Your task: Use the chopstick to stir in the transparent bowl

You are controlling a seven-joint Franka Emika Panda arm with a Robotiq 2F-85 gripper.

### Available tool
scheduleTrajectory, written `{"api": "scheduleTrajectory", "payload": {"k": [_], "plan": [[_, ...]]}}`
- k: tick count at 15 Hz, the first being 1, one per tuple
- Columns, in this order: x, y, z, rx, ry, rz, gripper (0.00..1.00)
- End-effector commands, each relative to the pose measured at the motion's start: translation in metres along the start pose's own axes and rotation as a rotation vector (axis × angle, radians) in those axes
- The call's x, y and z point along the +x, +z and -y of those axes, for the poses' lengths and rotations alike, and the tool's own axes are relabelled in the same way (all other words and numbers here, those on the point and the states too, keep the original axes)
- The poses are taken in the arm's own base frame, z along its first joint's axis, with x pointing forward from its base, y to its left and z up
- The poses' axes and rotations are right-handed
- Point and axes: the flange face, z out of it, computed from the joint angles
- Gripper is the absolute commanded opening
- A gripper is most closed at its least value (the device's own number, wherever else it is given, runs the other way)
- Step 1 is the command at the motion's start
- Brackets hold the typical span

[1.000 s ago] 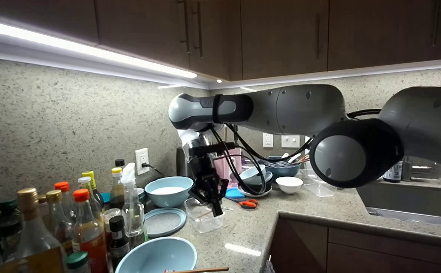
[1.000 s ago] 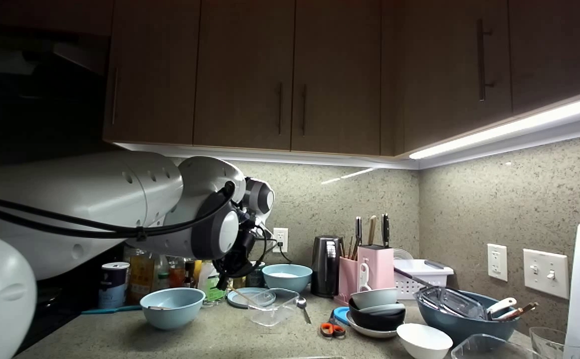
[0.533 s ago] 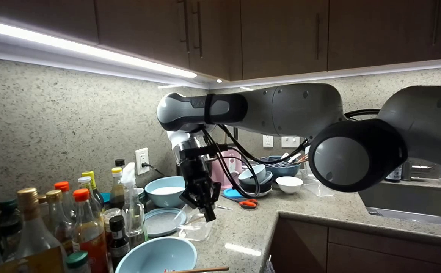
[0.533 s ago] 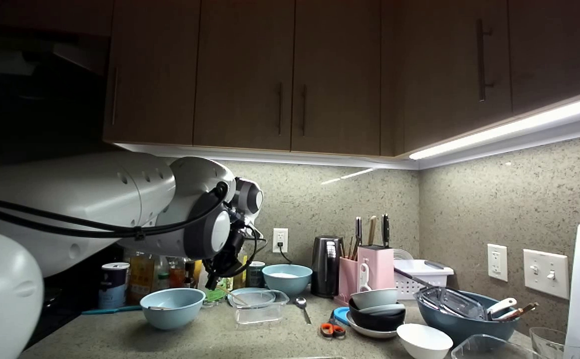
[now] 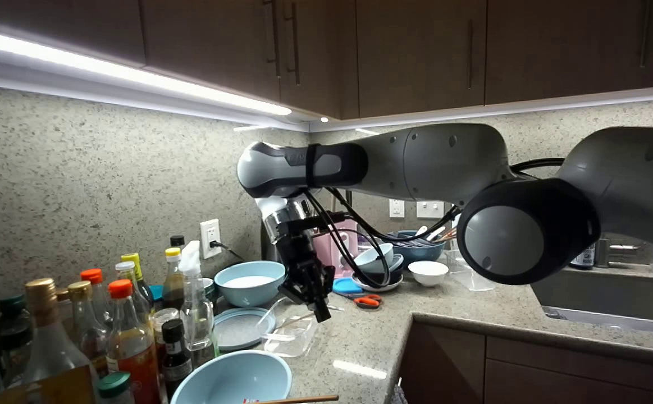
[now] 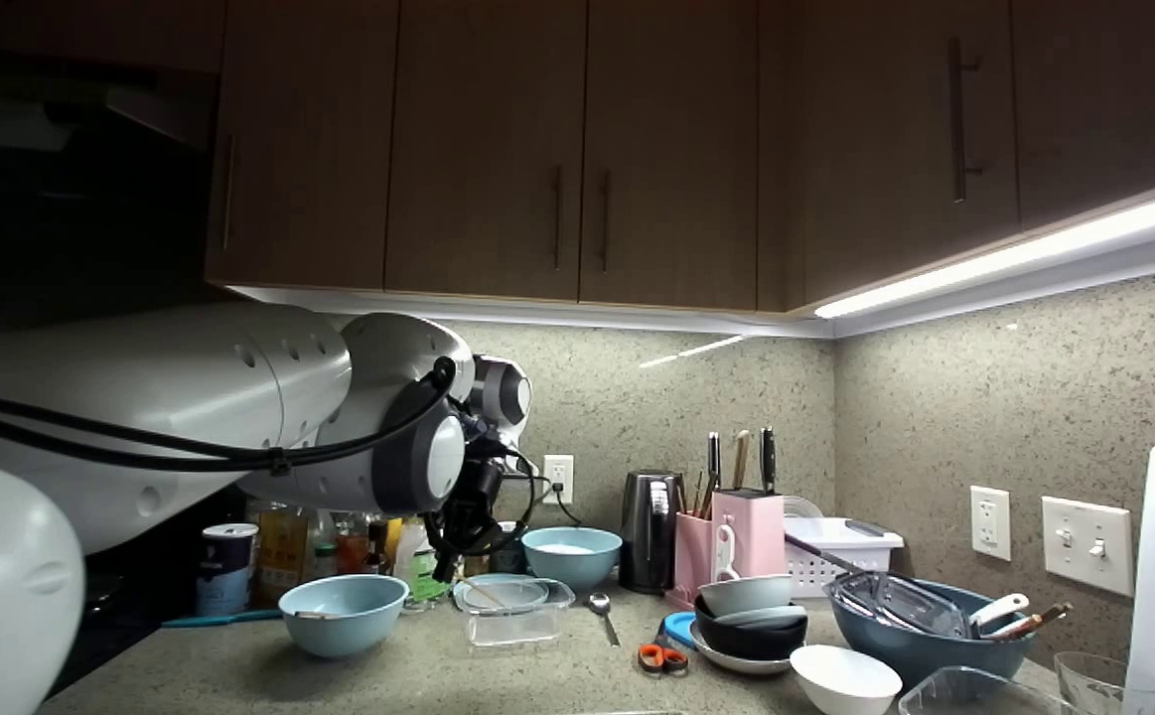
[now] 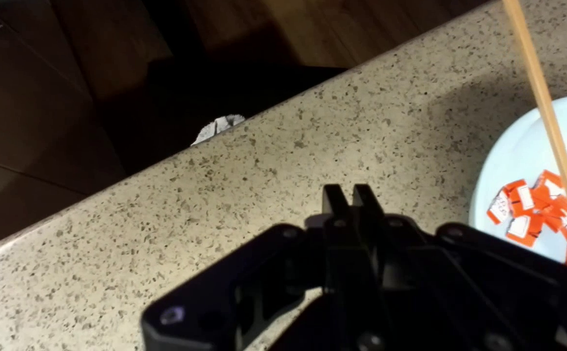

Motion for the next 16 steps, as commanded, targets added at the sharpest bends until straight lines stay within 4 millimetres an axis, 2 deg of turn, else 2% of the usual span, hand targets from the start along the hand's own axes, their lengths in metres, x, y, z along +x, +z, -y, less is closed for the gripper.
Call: {"api": "scheduleTrajectory", "payload": {"k": [1,8,10,12,16], "plan": [[0.003,-0.010,-0.018,-0.057,-0.042,-0.051,0.02],[0.010,-0.004,-0.035,-0.067,0.015,-0.039,0.02],[0.017,-0.010,-0.033,-0.112,0.089,-0.123,0.02],[0.026,-0.009,-0.026,-0.134,0.143,-0.185,0.02],[0.043,0.013,0.004,-0.128,0.218,-0.236,0.02]]}}
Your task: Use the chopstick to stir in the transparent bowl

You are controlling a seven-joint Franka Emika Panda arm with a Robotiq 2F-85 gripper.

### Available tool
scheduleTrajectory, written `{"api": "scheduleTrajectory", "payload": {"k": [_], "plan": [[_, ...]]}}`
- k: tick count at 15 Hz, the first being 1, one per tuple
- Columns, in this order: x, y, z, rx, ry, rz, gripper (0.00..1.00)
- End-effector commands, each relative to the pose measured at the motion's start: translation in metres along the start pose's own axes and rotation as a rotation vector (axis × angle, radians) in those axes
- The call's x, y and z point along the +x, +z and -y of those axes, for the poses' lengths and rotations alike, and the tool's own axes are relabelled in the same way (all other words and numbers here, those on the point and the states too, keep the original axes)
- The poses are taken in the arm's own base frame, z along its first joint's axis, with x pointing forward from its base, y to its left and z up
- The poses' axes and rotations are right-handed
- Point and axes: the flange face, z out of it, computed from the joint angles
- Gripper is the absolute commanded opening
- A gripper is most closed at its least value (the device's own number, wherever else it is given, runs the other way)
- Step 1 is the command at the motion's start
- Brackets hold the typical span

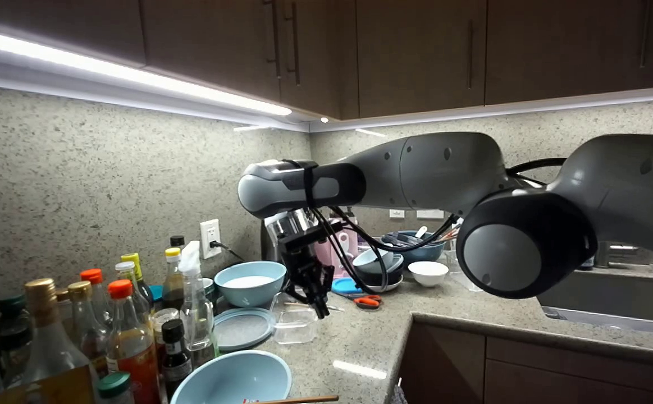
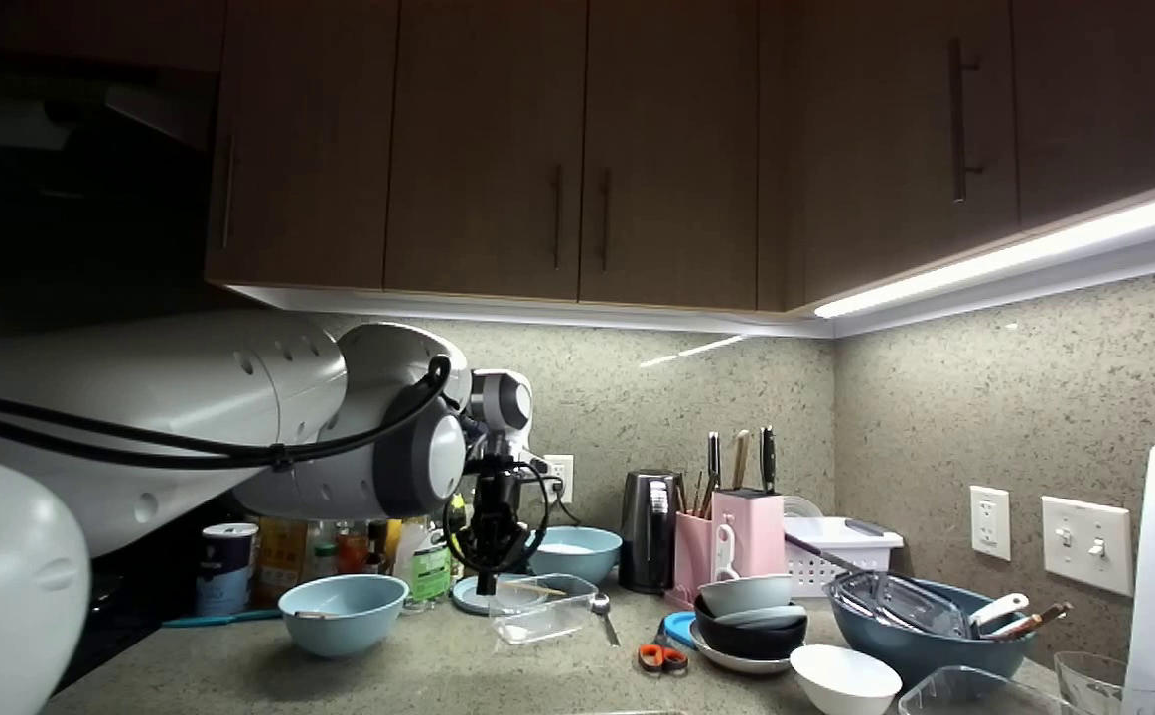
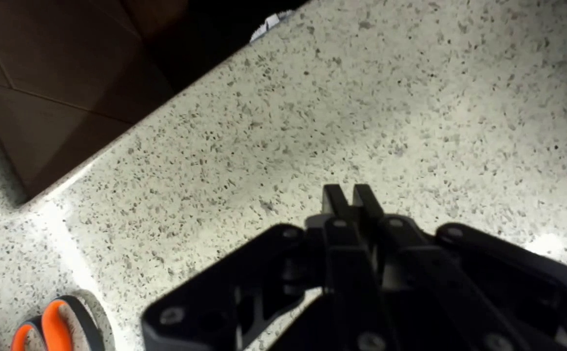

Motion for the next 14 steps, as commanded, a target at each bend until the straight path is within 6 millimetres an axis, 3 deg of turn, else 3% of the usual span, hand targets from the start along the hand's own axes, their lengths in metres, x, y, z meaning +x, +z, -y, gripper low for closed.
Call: {"api": "scheduleTrajectory", "payload": {"k": [1,6,7,9,14], "plan": [[0.004,0.017,0.032,-0.031,0.071,-0.044,0.02],[-0.001,0.029,0.051,-0.044,0.118,-0.028,0.02],[-0.001,0.028,0.051,-0.043,0.122,-0.027,0.33],[-0.001,0.028,0.051,-0.042,0.124,-0.029,0.38],[-0.006,0.016,0.052,-0.050,0.115,-0.046,0.71]]}}
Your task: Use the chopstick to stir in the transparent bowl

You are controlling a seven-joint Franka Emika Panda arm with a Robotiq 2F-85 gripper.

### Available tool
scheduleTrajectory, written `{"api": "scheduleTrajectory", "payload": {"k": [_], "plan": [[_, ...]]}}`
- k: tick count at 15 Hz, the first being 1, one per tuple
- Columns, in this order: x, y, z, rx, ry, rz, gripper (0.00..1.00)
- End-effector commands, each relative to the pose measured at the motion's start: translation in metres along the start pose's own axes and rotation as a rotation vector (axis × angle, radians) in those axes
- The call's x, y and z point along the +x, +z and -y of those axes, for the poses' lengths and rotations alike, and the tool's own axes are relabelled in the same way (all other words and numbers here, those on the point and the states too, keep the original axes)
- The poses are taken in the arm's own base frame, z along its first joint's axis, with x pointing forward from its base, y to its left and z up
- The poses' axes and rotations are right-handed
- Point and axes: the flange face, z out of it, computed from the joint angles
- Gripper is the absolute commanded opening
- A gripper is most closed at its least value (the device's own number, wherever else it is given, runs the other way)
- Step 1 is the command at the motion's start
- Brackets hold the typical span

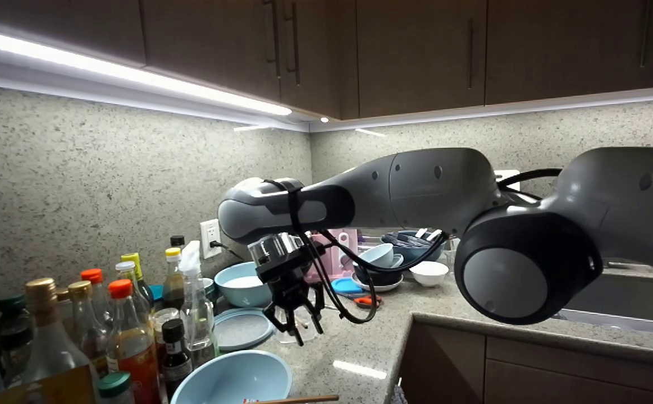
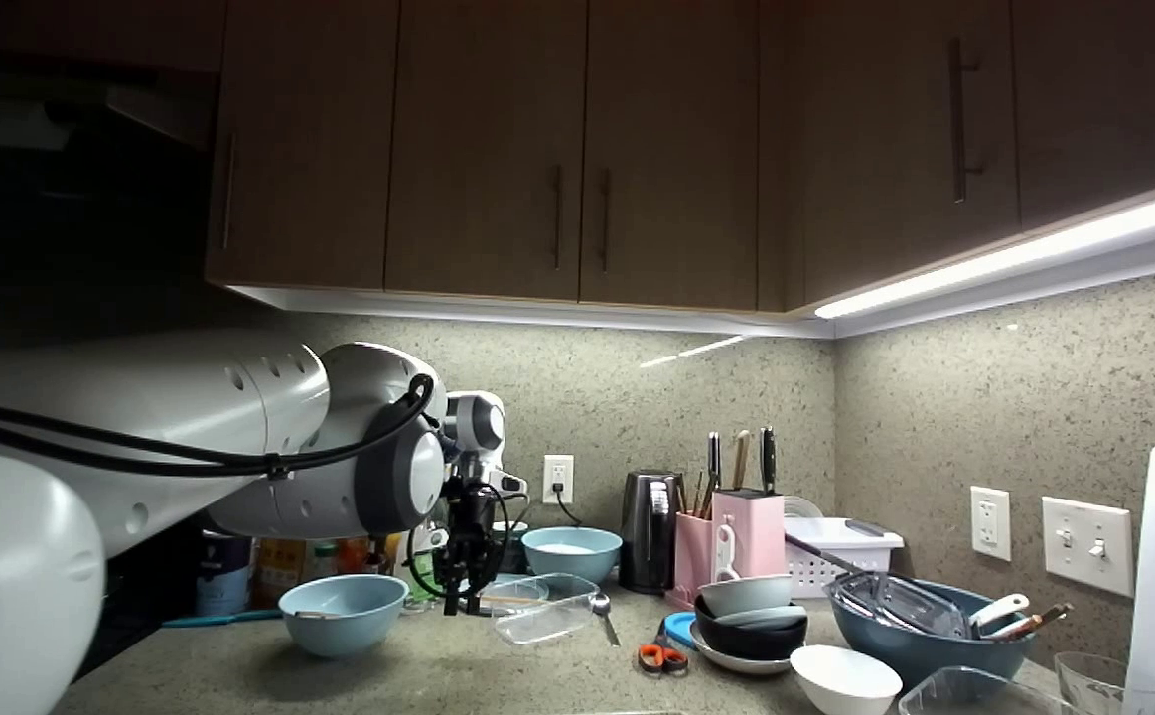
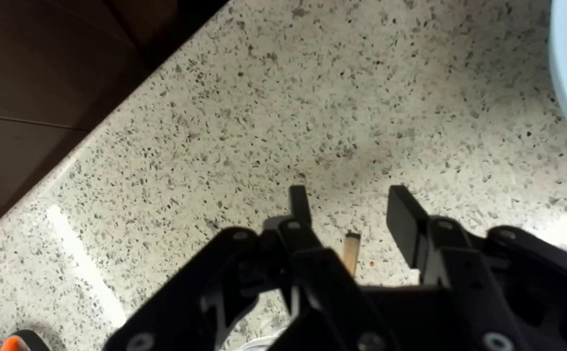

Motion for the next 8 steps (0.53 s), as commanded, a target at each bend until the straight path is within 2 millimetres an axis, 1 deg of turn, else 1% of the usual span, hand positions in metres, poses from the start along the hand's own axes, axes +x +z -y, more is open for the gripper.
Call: {"api": "scheduleTrajectory", "payload": {"k": [1,2,3,5,8], "plan": [[-0.009,-0.021,0.002,-0.019,0.009,-0.038,0.77],[-0.012,-0.029,0.002,-0.018,0.004,-0.050,0.83],[-0.016,-0.042,0.004,-0.017,-0.001,-0.080,0.90],[-0.025,-0.063,0.007,-0.029,-0.009,-0.134,0.99],[-0.040,-0.095,0.010,-0.032,-0.012,-0.204,1.00]]}}
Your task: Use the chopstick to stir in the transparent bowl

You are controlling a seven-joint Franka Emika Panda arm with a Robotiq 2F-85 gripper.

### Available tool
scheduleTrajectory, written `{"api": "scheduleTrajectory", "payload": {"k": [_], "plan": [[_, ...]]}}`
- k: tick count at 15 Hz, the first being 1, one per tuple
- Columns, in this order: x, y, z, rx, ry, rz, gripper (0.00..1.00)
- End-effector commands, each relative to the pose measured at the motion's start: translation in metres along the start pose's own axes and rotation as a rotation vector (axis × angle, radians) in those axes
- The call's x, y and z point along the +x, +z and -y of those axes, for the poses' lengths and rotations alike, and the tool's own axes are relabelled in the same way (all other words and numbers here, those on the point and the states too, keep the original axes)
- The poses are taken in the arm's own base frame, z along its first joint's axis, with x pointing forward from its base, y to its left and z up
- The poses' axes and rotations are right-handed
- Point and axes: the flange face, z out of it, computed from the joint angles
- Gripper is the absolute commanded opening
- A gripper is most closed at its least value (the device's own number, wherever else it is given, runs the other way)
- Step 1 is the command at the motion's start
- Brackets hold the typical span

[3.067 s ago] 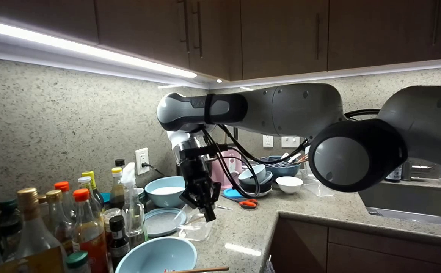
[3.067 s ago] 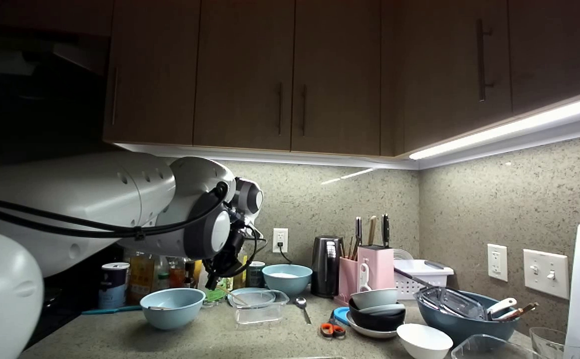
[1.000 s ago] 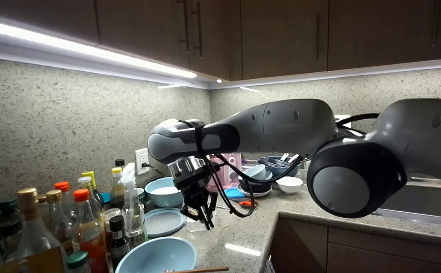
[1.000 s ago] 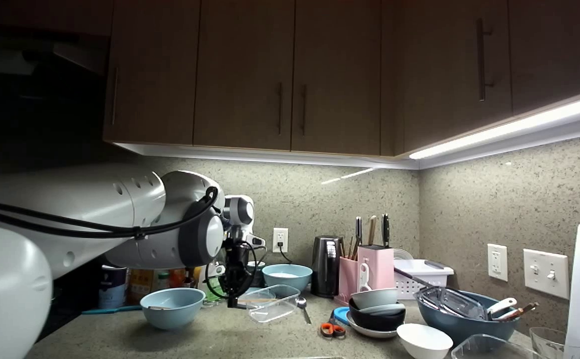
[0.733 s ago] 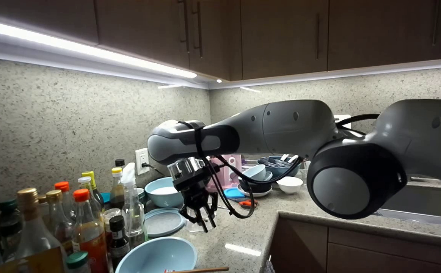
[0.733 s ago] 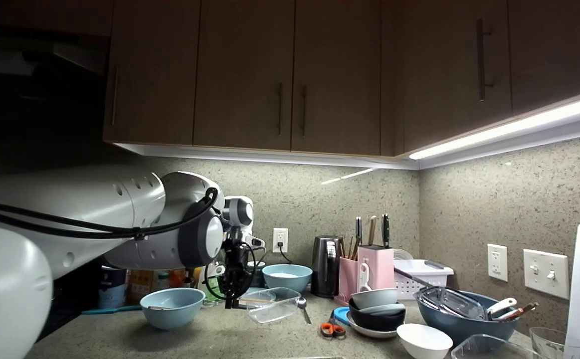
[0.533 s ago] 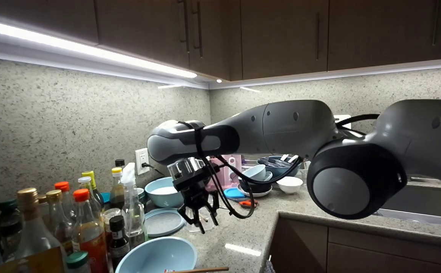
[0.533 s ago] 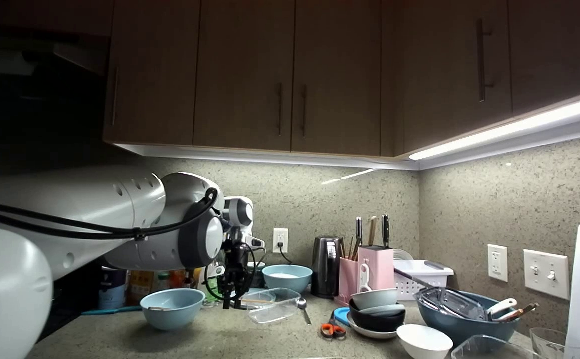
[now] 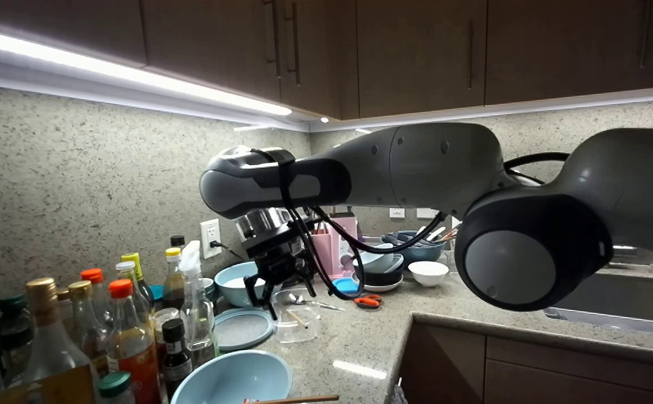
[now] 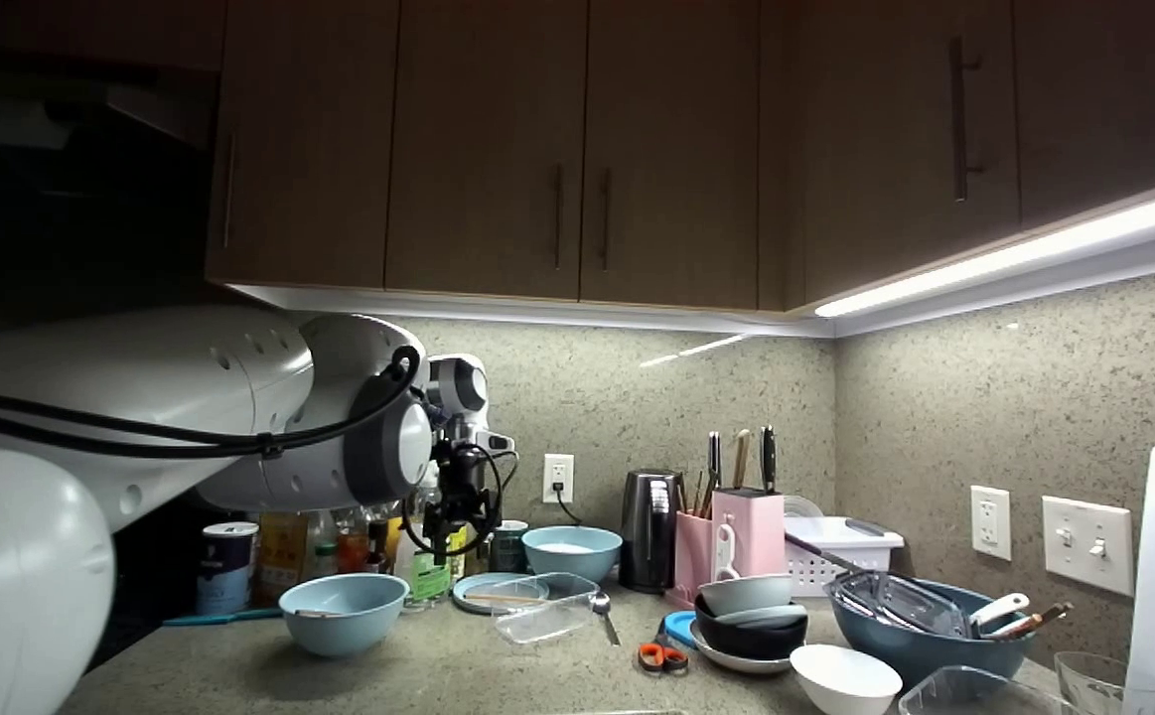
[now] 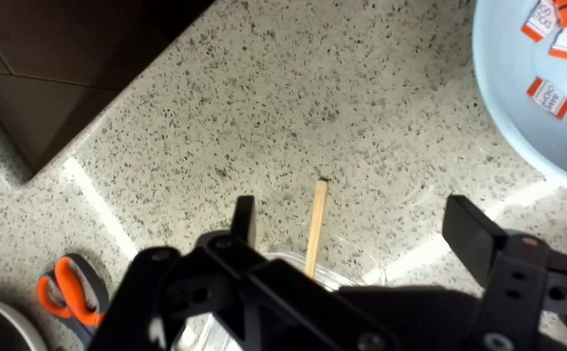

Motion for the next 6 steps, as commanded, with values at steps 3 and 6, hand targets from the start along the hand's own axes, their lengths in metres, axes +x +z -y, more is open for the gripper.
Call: {"api": "scheduleTrajectory", "payload": {"k": [3,6], "plan": [[-0.010,-0.031,0.004,0.000,-0.006,-0.063,1.00],[-0.008,-0.025,0.004,-0.005,-0.005,-0.053,1.00]]}}
